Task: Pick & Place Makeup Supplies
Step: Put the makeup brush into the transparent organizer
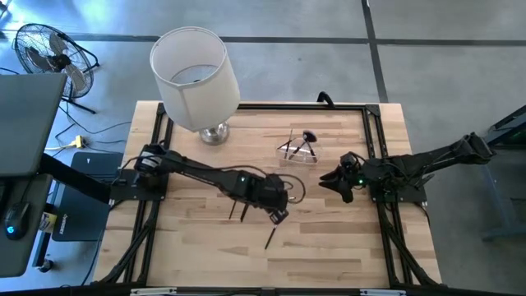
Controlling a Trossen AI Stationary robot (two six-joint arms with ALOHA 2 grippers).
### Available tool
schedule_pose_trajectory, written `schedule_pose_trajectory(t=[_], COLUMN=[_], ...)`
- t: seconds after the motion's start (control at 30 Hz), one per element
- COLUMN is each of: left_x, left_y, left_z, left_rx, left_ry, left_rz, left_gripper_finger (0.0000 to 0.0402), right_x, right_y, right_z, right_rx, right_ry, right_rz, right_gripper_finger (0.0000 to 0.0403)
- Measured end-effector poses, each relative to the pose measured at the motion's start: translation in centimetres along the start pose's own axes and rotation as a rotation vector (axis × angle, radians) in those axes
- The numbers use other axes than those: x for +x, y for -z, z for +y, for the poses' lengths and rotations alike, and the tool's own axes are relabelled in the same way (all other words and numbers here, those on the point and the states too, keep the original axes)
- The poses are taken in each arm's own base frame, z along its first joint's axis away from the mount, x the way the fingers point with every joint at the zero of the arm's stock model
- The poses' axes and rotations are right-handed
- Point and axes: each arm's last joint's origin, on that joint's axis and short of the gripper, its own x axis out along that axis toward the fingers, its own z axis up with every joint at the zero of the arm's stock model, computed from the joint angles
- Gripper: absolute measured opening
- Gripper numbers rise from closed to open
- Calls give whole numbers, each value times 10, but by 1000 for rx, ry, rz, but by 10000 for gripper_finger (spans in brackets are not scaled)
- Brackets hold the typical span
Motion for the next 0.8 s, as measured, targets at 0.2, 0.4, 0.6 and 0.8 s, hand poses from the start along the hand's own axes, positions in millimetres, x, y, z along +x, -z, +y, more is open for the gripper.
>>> schedule_pose_trajectory(t=[0.2, 0.4, 0.6, 0.8], left_x=[15, 23, 22, -4], left_y=[34, 61, 73, 83], left_z=[-3, -6, 10, 43], left_rx=[20, 80, 157, 210], left_ry=[-10, -1, -10, -27], left_rz=[60, 105, 141, 108], left_gripper_finger=[15, 2, 1, 1], right_x=[4, 19, 40, 68], right_y=[1, 5, 5, -5], right_z=[5, 12, 31, 60], right_rx=[43, 45, 63, 30], right_ry=[-4, -36, 34, 109], right_rz=[-34, -33, -27, -2], right_gripper_finger=[101, 8, 6, 4])
